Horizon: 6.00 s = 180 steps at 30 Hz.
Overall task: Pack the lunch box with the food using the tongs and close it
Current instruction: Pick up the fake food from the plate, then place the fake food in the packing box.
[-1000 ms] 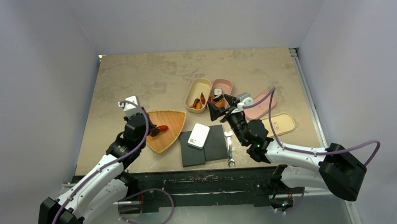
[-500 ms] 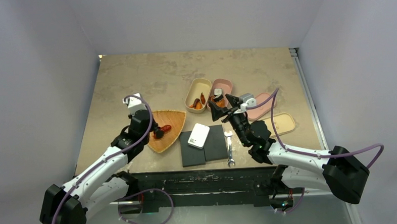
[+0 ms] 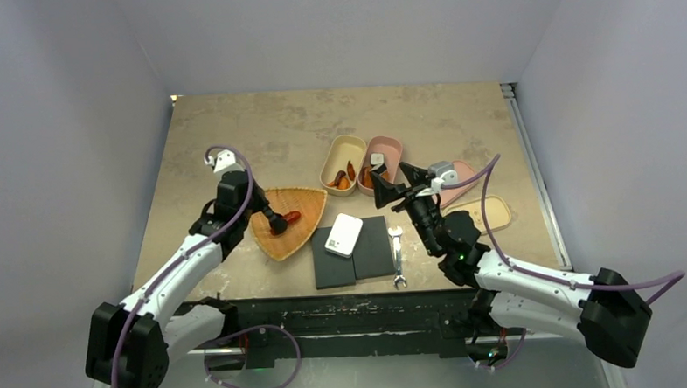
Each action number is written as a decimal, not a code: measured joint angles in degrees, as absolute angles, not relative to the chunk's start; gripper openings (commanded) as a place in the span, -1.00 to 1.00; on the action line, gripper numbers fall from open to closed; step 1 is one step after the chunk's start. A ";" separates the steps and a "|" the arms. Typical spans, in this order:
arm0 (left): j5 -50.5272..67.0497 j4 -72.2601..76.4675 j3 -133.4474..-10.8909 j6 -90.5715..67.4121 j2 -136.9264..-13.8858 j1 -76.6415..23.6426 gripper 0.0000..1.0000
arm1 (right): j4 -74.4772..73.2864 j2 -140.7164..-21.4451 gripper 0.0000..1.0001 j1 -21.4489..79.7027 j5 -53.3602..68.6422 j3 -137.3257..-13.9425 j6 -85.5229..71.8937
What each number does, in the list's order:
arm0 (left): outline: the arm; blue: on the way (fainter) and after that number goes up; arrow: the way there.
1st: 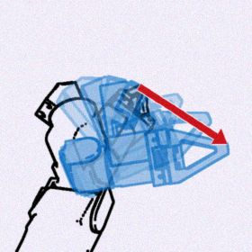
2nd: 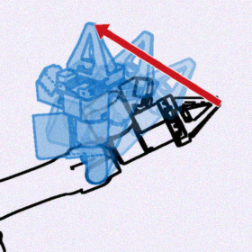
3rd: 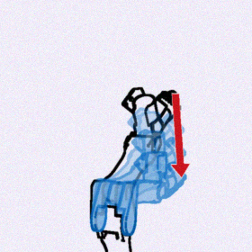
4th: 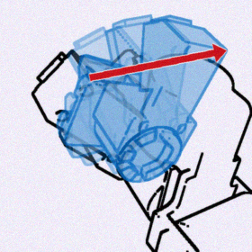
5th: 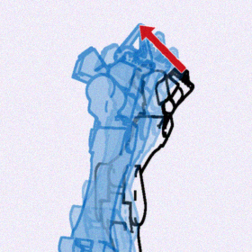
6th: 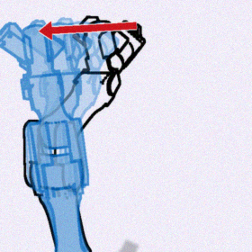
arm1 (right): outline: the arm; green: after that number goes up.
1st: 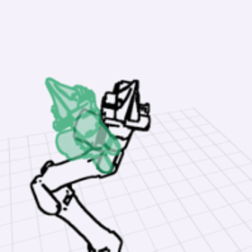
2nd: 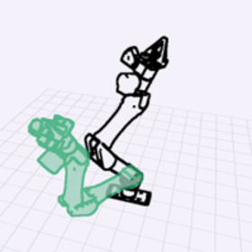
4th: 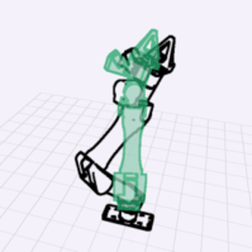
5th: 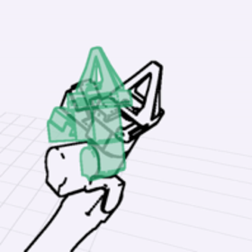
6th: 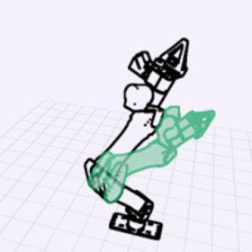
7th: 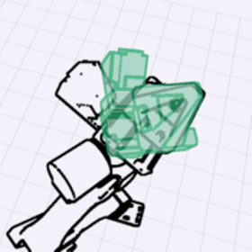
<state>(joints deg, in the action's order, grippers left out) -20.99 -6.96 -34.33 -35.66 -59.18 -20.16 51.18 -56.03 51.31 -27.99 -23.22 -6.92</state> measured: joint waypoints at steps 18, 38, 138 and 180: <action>-8.27 -12.19 -39.81 -39.68 -63.94 -16.27 -1.00 | 47.07 -50.81 0.59 51.31 -30.76 -22.11 -7.62; -0.16 -13.87 -44.03 -42.94 -67.70 -9.63 -1.00 | 46.59 -47.07 0.60 51.31 -31.51 -21.06 -8.97; -0.45 16.80 -58.61 -62.39 -93.84 -14.98 -1.00 | 45.39 -47.48 0.62 51.31 -35.16 -20.10 -9.45; -13.08 20.03 -65.49 -56.40 -101.60 -22.70 -0.51 | 45.41 -47.11 0.64 51.31 -36.49 -19.25 -9.45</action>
<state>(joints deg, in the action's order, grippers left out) -13.08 20.03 -65.49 -56.40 -101.60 -22.70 45.41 -47.11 51.31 -36.49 -19.25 -9.45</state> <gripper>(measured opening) 0.266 0.819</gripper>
